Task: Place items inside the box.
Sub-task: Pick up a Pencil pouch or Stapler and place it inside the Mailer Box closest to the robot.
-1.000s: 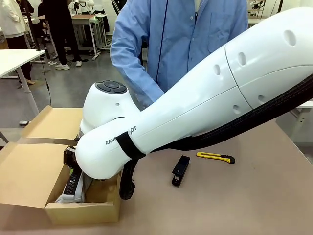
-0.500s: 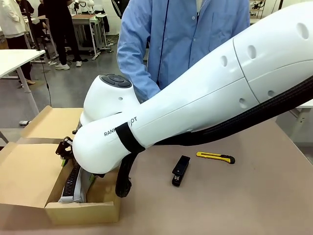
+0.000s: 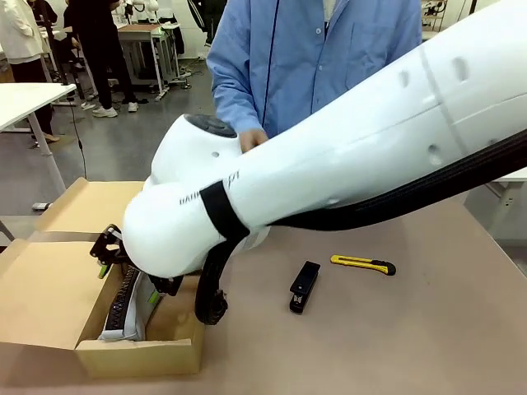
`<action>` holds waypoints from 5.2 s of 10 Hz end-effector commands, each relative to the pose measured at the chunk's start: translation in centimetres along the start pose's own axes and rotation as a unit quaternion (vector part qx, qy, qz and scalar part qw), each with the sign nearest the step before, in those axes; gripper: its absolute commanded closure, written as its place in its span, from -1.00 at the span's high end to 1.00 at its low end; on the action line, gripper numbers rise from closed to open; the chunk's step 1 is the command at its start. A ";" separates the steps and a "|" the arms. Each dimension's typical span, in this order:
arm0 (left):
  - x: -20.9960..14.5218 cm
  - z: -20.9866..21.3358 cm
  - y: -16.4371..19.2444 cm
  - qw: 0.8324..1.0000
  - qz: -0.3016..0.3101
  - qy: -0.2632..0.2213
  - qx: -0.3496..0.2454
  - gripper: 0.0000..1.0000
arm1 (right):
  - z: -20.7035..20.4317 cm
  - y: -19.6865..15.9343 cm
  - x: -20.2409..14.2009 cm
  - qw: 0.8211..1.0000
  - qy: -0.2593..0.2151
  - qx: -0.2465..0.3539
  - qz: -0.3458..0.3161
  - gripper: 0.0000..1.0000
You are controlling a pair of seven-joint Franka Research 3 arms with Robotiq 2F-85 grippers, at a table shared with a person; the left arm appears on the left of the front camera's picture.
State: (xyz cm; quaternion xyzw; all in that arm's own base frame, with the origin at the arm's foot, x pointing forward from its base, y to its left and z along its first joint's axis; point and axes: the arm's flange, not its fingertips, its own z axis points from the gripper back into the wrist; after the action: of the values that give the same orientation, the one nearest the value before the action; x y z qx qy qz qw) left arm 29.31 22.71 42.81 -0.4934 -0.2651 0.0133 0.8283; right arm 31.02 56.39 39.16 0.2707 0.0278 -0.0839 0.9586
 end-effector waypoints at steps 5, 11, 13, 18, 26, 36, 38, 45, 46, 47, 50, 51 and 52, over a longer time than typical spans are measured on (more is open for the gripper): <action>0.1 0.0 -0.1 1.000 -0.010 -0.010 -0.010 1.00 | 16.8 -14.6 -5.6 0.981 0.139 0.053 0.126 1.00; 0.1 0.0 -0.1 1.000 -0.010 -0.010 -0.010 1.00 | 19.8 -21.7 -4.6 0.980 0.122 0.148 0.050 1.00; 0.1 0.0 -0.1 1.000 -0.010 -0.010 -0.010 1.00 | 23.9 -24.0 -2.2 0.963 0.144 0.230 -0.005 1.00; 0.1 0.0 -0.1 1.000 -0.010 -0.010 -0.010 1.00 | 38.2 -44.9 3.7 0.907 0.151 0.394 0.008 1.00; 0.1 0.0 -0.1 1.000 -0.010 -0.010 -0.010 1.00 | 39.2 -59.2 0.6 0.855 0.166 0.491 0.016 1.00; 0.1 0.0 -0.1 1.000 -0.010 -0.010 -0.010 1.00 | 39.2 -59.2 0.6 0.855 0.166 0.491 0.016 1.00; 0.1 0.0 -0.1 1.000 -0.010 -0.010 -0.010 1.00 | 39.2 -59.2 0.6 0.855 0.166 0.491 0.016 1.00; 0.1 0.0 -0.1 1.000 -0.010 -0.010 -0.010 1.00 | 39.2 -59.2 0.6 0.855 0.166 0.491 0.016 1.00; 0.1 0.0 -0.1 1.000 -0.010 -0.010 -0.010 1.00 | 38.7 -59.6 0.7 0.857 0.161 0.489 0.025 1.00; 0.1 0.0 -0.1 1.000 -0.010 -0.010 -0.010 1.00 | 36.9 -56.2 1.8 0.891 0.174 0.419 0.018 1.00; 0.1 0.0 -0.1 1.000 -0.010 -0.010 -0.010 1.00 | 29.1 -44.1 4.6 0.924 0.282 0.256 0.039 1.00; 0.1 0.0 -0.1 1.000 -0.010 -0.010 -0.010 1.00 | 27.0 -41.8 4.5 0.940 0.278 0.197 0.034 1.00; 0.1 0.0 -0.1 1.000 -0.010 -0.010 -0.010 1.00 | 25.3 -40.0 3.7 0.940 0.303 0.146 0.065 1.00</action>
State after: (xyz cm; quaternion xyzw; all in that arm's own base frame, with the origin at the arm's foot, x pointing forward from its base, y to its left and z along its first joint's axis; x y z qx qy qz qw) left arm 29.41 22.73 42.77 -0.4929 -0.2638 0.0128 0.8290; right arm 29.90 7.00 40.30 0.4687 0.2807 0.0429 0.8365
